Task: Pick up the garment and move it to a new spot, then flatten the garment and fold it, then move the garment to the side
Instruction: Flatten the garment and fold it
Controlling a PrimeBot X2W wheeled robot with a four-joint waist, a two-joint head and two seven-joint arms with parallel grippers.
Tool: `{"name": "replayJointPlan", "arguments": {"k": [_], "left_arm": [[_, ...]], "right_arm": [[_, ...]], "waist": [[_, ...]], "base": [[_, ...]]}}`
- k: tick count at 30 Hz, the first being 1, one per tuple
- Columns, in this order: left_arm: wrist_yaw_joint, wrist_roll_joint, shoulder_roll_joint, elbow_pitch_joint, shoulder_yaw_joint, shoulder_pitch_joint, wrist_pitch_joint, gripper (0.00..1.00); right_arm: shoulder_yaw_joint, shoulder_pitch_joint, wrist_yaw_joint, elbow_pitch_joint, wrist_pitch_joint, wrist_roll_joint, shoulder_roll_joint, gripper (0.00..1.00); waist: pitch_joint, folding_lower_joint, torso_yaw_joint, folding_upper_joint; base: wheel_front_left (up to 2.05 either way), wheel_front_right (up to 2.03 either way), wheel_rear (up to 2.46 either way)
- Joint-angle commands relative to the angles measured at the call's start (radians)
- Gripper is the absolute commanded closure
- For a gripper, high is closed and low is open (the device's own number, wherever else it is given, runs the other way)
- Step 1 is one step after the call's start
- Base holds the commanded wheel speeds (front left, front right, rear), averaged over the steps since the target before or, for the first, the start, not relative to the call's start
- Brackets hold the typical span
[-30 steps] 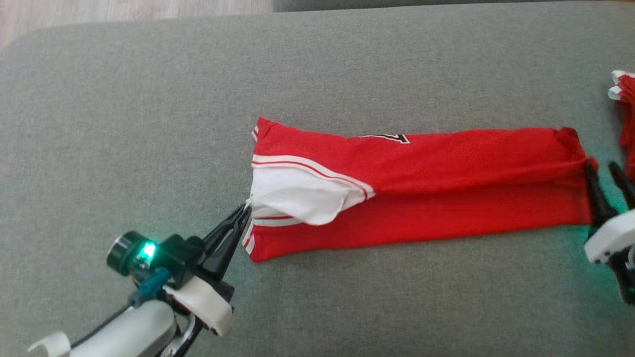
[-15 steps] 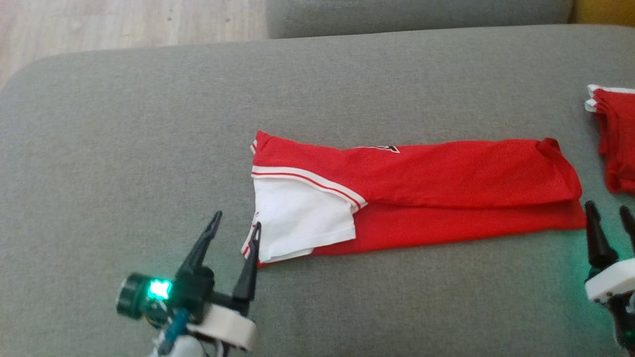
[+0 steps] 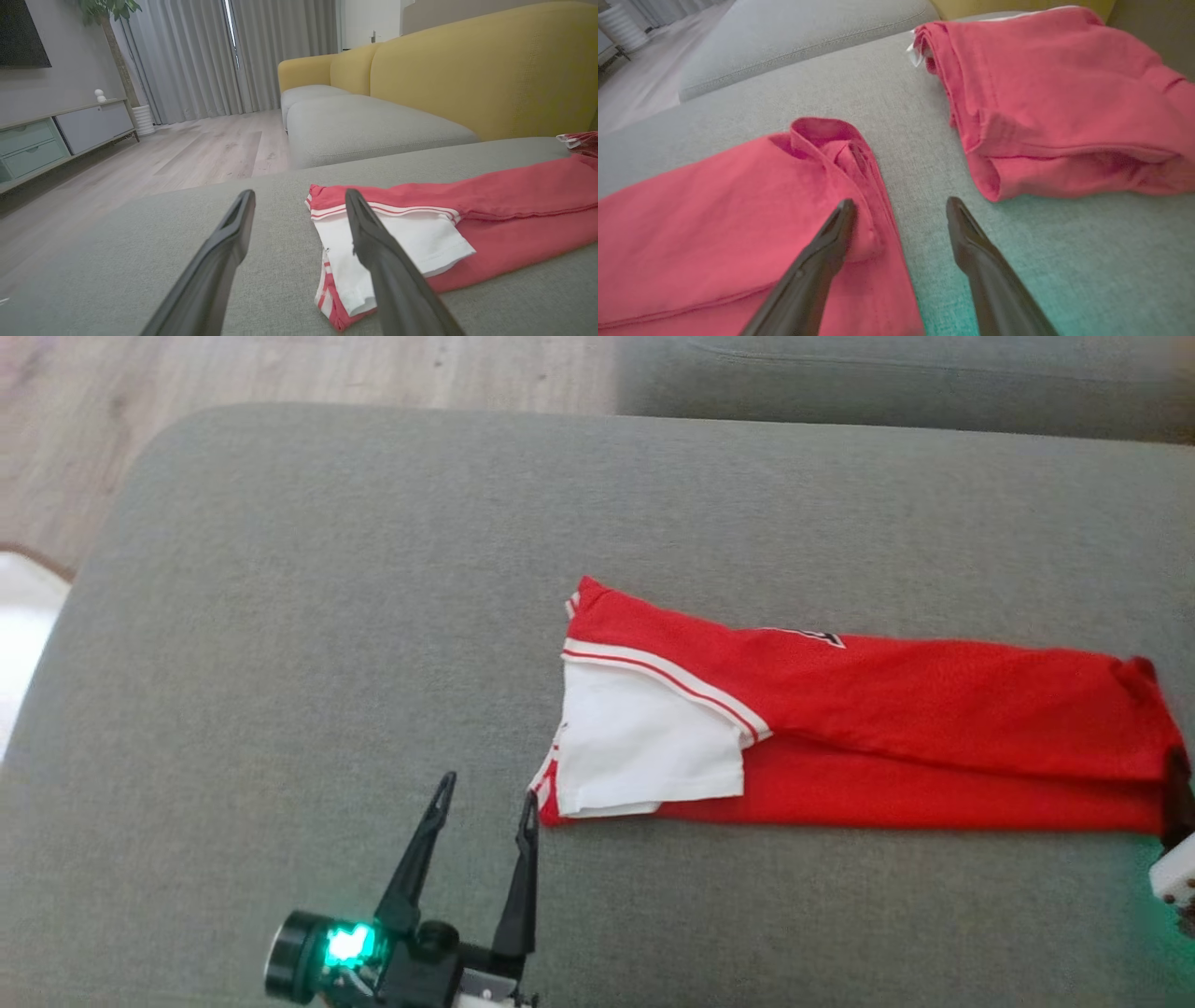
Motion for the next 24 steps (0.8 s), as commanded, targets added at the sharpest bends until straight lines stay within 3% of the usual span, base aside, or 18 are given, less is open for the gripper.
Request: {"name": "replayJointPlan", "arguments": {"k": [1,8,10,12,13,17,24], "left_arm": [[-0.013,0.021,-0.009,-0.036,0.051,-0.007,-0.009,0.0],[-0.055,0.072,-0.042,-0.034,0.101,0.022,-0.009,0.0],[-0.067,0.086,-0.05,-0.033,0.115,0.028,-0.009,0.0],[-0.08,0.097,-0.058,-0.03,0.128,0.035,-0.009,0.0],[-0.086,0.102,-0.062,-0.029,0.134,0.037,-0.009,0.0],[-0.107,0.12,-0.076,-0.022,0.154,0.047,-0.009,0.0],[-0.141,0.142,-0.098,-0.015,0.183,0.067,-0.009,0.0]], "right_arm": [[0.005,-0.031,0.006,0.012,0.014,-0.023,-0.016,0.0],[0.014,-0.057,0.006,0.068,0.107,-0.02,0.03,0.0],[0.024,-0.066,0.006,0.078,0.145,-0.01,0.038,0.36],[0.032,-0.074,0.006,0.083,0.169,-0.001,0.043,0.86],[0.036,-0.077,0.006,0.081,0.173,0.003,0.045,1.0],[0.039,-0.073,0.006,0.057,0.133,0.008,0.029,1.0],[0.028,-0.051,0.006,-0.007,0.084,0.028,-0.064,1.0]], "waist": [[0.004,0.0,0.013,-0.0001],[0.004,0.0,0.012,-0.0001],[0.002,0.0,0.005,-0.0001],[0.0,0.0,-0.004,-0.0001],[-0.001,0.0,-0.009,-0.0001],[-0.005,0.0,-0.035,-0.0001],[-0.012,0.0,-0.09,-0.0001]], "base": [[0.0,0.0,0.0],[0.0,0.0,0.0],[0.0,0.0,0.0],[0.0,0.0,0.0],[0.0,0.0,0.0],[0.0,0.0,0.0],[0.0,0.0,0.0]]}}
